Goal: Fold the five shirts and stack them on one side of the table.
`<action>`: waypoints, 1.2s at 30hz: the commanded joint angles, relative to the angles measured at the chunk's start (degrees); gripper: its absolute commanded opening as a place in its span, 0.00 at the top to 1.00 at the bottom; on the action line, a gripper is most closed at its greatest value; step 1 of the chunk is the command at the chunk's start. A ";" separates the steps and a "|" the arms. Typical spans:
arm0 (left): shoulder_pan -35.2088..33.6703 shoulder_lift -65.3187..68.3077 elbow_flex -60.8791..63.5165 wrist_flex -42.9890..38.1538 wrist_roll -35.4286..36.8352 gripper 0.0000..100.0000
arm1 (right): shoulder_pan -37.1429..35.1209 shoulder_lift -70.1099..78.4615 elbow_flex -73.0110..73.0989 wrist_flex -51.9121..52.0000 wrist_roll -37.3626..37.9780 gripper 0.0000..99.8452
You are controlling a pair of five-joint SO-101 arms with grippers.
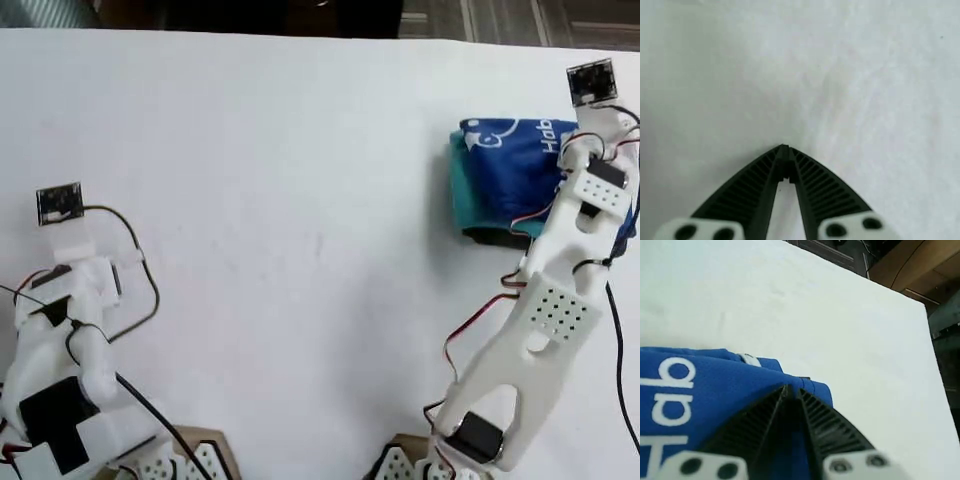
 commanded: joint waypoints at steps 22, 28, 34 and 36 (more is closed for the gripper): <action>0.53 -1.14 -0.13 -0.88 0.26 0.97 | -6.11 -16.13 -48.53 71.43 -14.59 0.98; -0.88 -1.67 -0.31 -0.79 0.18 0.97 | -4.18 -31.16 -42.99 71.43 -19.52 0.98; -18.99 -7.03 -8.66 1.14 0.18 0.97 | -4.18 -57.63 -18.55 71.34 -19.34 0.98; -25.93 -7.82 -13.41 2.64 -3.96 0.95 | -4.53 -65.89 -6.59 71.34 -19.34 0.98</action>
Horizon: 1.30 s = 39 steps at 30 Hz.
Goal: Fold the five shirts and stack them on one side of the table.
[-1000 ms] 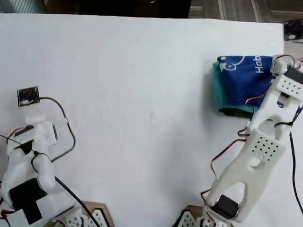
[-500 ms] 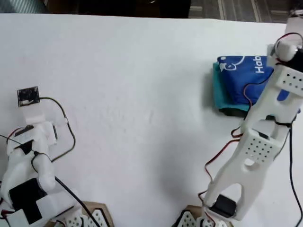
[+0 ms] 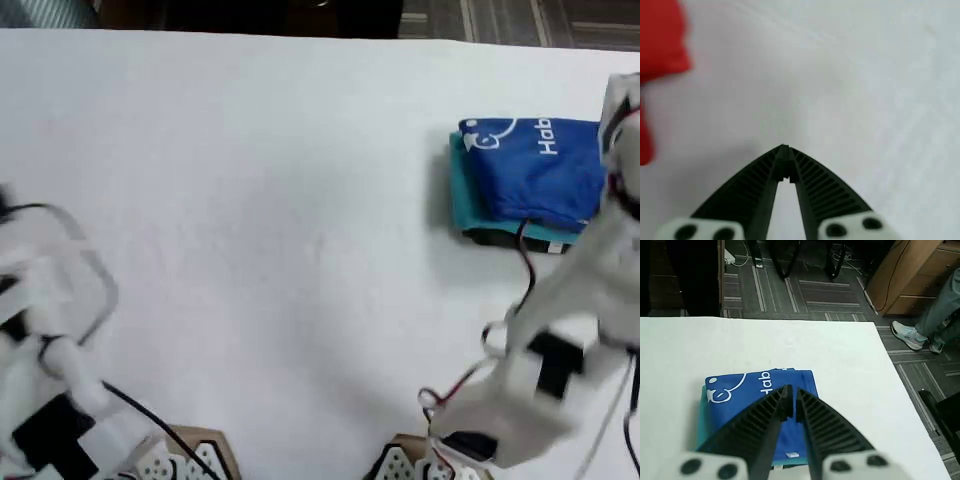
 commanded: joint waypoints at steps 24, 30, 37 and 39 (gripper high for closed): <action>-25.85 56.00 -82.24 34.20 -16.35 0.74 | -9.10 -66.07 86.42 -4.62 11.87 0.98; -25.41 73.23 -110.20 55.12 -16.79 0.79 | -9.10 -71.16 91.96 -8.04 11.87 0.98; -19.60 79.21 -134.64 70.77 -14.42 0.98 | -9.10 -72.04 98.64 -11.56 11.43 0.98; -16.88 77.98 -135.96 70.77 -12.31 0.97 | -9.10 -72.04 99.78 -12.62 11.43 0.98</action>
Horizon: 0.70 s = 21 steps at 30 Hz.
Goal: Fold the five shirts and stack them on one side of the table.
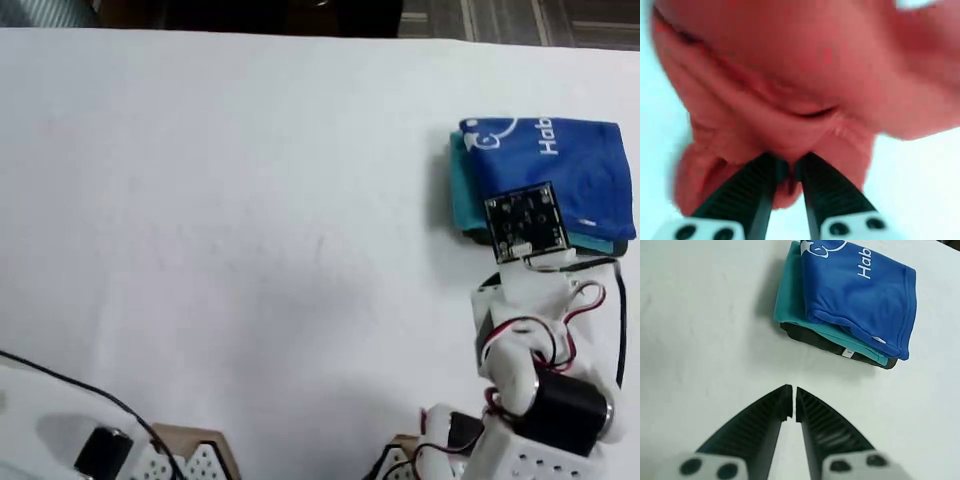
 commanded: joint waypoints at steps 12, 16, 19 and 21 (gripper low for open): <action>27.60 -20.13 -5.58 1.85 11.87 0.97 | -0.40 -0.66 4.92 -4.44 -0.09 0.98; 37.63 -28.48 -3.30 1.85 14.42 0.97 | -0.40 -0.66 6.42 -4.44 -0.09 0.98; 45.36 -36.04 5.23 1.85 14.77 0.97 | -0.40 -0.66 6.42 -4.44 -0.09 0.98; 50.46 -40.97 13.32 1.76 14.77 0.97 | -0.40 -0.66 6.42 -4.44 -0.09 0.98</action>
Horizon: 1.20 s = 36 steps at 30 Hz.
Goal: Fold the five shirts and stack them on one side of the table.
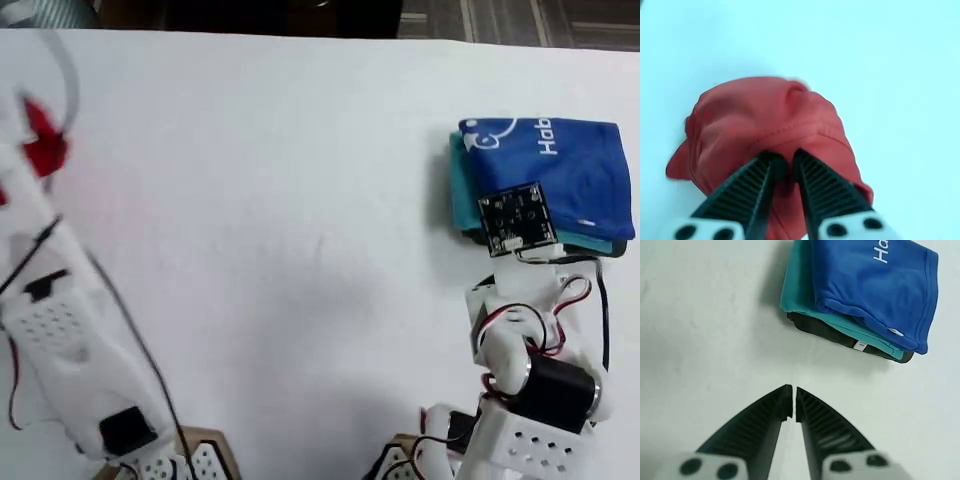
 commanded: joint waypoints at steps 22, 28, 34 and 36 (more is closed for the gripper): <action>25.32 -44.13 59.03 -1.49 2.90 0.75 | -0.04 -0.75 -0.09 0.22 -0.09 0.98; -0.44 -37.27 66.07 -13.01 -6.86 0.75 | -0.40 -0.75 -0.09 1.19 -0.09 0.98; -15.38 -24.97 67.56 -28.84 -9.93 0.75 | -4.35 -0.31 0.53 1.19 -0.09 0.98; -17.85 -21.01 67.56 -32.79 -9.76 0.75 | -6.46 -0.31 1.49 1.19 -0.09 0.98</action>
